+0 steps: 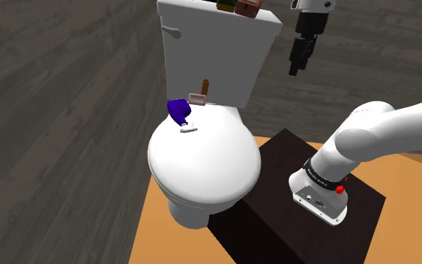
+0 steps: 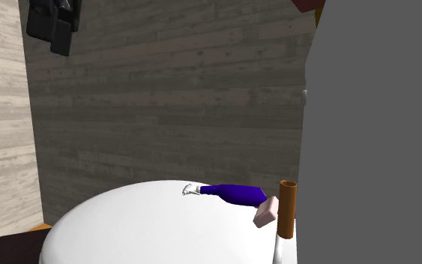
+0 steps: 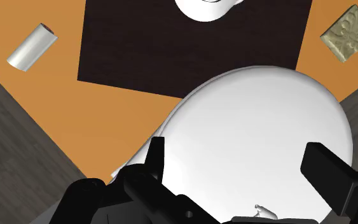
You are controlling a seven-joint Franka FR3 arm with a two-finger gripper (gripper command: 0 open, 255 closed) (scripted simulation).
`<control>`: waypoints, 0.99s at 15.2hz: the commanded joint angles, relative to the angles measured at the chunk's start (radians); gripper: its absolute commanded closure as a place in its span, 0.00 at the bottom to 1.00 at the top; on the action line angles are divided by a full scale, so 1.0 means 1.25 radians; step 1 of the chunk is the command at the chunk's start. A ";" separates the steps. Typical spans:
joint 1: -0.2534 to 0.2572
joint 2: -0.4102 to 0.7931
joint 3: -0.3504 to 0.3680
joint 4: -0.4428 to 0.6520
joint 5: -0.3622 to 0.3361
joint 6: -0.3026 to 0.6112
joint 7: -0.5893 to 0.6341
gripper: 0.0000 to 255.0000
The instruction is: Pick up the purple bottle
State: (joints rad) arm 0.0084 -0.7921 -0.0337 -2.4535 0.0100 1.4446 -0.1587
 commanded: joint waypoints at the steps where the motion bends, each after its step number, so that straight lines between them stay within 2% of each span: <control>1: 0.000 0.000 0.000 0.000 0.000 0.000 0.000 0.00; 8: 0.020 0.103 0.085 -0.057 0.070 0.191 0.122 0.00; 15: 0.034 0.270 0.166 -0.052 0.111 0.386 0.239 0.00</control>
State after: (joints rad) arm 0.0481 -0.4840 0.1577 -2.5271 0.1413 1.8968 0.1142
